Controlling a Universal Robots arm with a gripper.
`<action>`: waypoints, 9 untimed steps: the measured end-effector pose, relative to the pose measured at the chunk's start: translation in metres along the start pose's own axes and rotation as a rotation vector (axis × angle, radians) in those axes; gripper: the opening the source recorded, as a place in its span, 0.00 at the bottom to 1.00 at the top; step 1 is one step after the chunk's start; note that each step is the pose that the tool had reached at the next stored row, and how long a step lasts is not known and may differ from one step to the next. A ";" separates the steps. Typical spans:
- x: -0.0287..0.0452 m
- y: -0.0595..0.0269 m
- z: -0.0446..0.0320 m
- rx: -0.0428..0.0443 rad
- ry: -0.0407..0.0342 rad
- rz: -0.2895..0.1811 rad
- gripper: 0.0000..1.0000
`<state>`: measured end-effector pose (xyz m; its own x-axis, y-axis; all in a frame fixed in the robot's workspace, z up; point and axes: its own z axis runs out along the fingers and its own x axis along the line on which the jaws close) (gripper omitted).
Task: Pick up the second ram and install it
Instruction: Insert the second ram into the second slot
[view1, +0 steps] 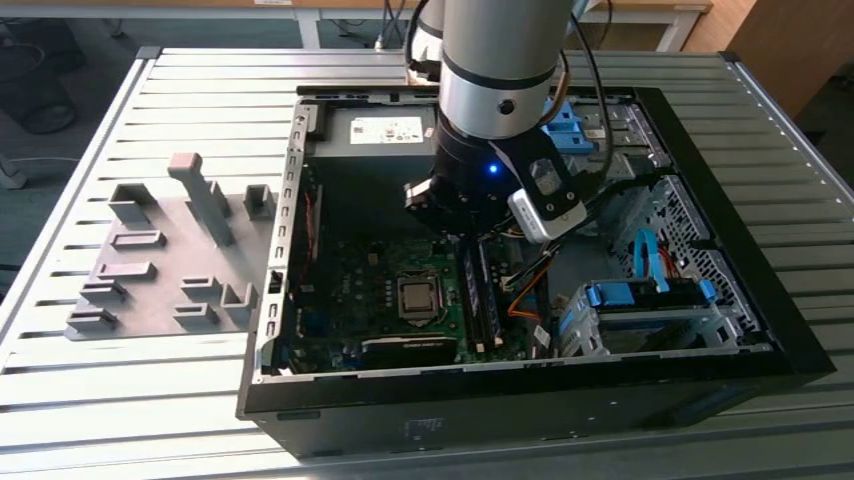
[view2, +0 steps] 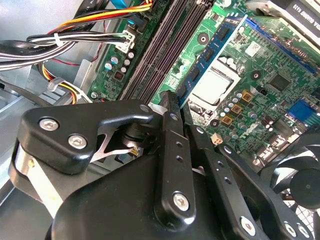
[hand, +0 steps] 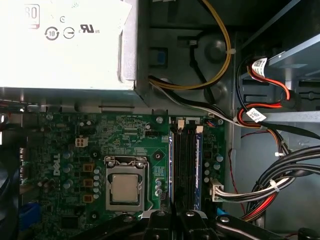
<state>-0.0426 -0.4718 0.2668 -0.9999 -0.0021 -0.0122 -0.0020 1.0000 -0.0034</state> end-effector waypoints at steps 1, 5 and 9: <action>0.0000 0.0000 0.0000 0.0000 0.0001 0.000 0.14; 0.0000 0.0000 0.0002 -0.0002 0.0001 0.000 0.14; -0.0003 0.0000 0.0052 -0.0002 0.0005 0.003 0.14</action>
<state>-0.0422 -0.4718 0.2616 -0.9999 0.0009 -0.0117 0.0009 1.0000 -0.0032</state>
